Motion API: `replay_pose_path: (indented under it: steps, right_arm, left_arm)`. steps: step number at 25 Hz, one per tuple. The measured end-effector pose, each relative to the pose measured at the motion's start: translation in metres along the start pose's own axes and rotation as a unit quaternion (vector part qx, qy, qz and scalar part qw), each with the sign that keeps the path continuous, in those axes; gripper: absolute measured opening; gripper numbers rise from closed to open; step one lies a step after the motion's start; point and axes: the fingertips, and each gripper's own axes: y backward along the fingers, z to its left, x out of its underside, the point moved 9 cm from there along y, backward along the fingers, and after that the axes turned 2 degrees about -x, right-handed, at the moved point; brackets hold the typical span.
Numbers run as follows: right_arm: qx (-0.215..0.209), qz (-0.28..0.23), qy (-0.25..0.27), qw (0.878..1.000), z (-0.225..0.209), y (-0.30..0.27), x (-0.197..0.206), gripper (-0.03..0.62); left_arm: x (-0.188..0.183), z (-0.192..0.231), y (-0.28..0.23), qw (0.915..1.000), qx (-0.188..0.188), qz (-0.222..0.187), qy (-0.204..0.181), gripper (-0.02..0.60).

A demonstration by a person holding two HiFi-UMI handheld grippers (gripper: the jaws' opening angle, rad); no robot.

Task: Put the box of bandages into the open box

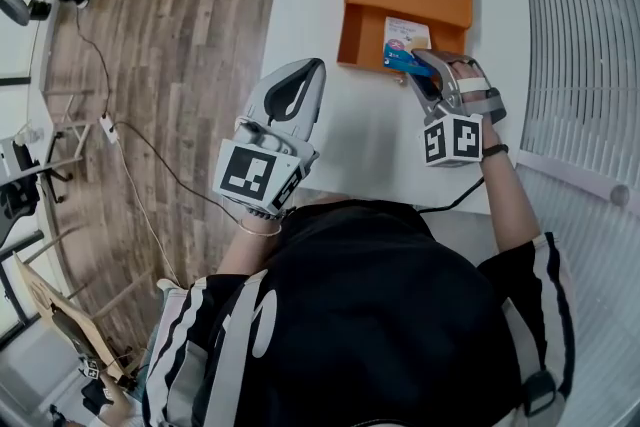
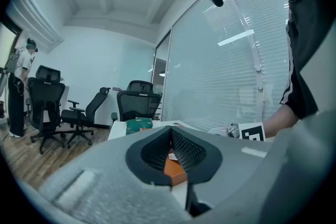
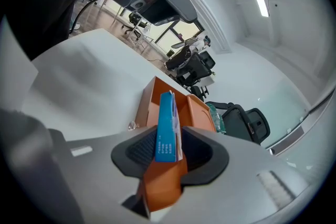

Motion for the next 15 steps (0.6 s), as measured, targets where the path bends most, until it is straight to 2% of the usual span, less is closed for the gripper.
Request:
replay_pose_path:
  steps: [6, 15]
  right_arm:
    - [-0.013, -0.003, -0.029, 1.0, -0.006, 0.004, -0.001, 0.161]
    - [-0.031, -0.008, -0.049, 0.998, -0.013, 0.013, -0.005, 0.196]
  left_arm:
    - [-0.003, -0.001, 0.002, 1.0, 0.003, -0.005, -0.002, 0.002]
    - [-0.004, -0.001, 0.002, 0.9999, 0.005, -0.011, -0.001, 0.002]
